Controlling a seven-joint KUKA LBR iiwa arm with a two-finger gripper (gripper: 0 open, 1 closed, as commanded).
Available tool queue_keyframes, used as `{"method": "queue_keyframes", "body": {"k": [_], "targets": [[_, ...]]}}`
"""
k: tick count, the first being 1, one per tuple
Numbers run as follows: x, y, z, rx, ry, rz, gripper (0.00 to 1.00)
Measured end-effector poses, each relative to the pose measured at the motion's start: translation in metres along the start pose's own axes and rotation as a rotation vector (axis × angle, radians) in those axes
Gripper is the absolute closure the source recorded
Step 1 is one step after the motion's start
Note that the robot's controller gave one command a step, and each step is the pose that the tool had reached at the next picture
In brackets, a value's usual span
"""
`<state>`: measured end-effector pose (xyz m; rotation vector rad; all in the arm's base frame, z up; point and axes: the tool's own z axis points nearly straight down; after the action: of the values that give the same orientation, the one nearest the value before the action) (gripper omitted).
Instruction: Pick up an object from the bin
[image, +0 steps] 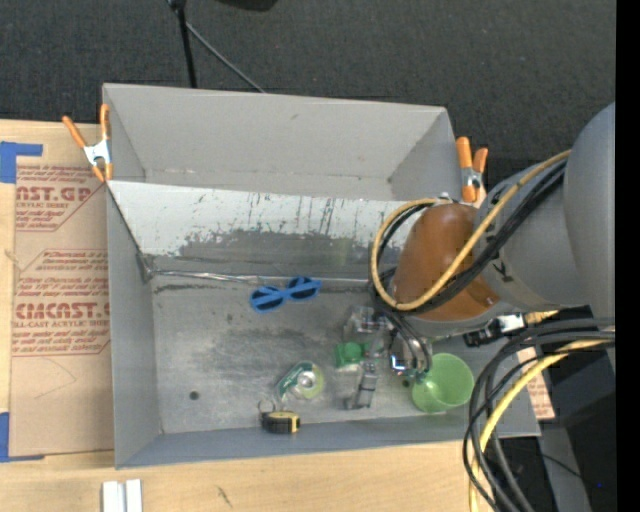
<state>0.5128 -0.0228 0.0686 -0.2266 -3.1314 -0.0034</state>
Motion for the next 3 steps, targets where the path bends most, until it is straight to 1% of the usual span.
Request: {"method": "queue_keyframes", "body": {"k": [2, 3], "targets": [[0.0003, 0.0001, 0.001, 0.0, 0.001, 0.0, 0.0], [0.0, 0.0002, 0.0001, 0.0, 0.0, 0.0, 1.0]]}}
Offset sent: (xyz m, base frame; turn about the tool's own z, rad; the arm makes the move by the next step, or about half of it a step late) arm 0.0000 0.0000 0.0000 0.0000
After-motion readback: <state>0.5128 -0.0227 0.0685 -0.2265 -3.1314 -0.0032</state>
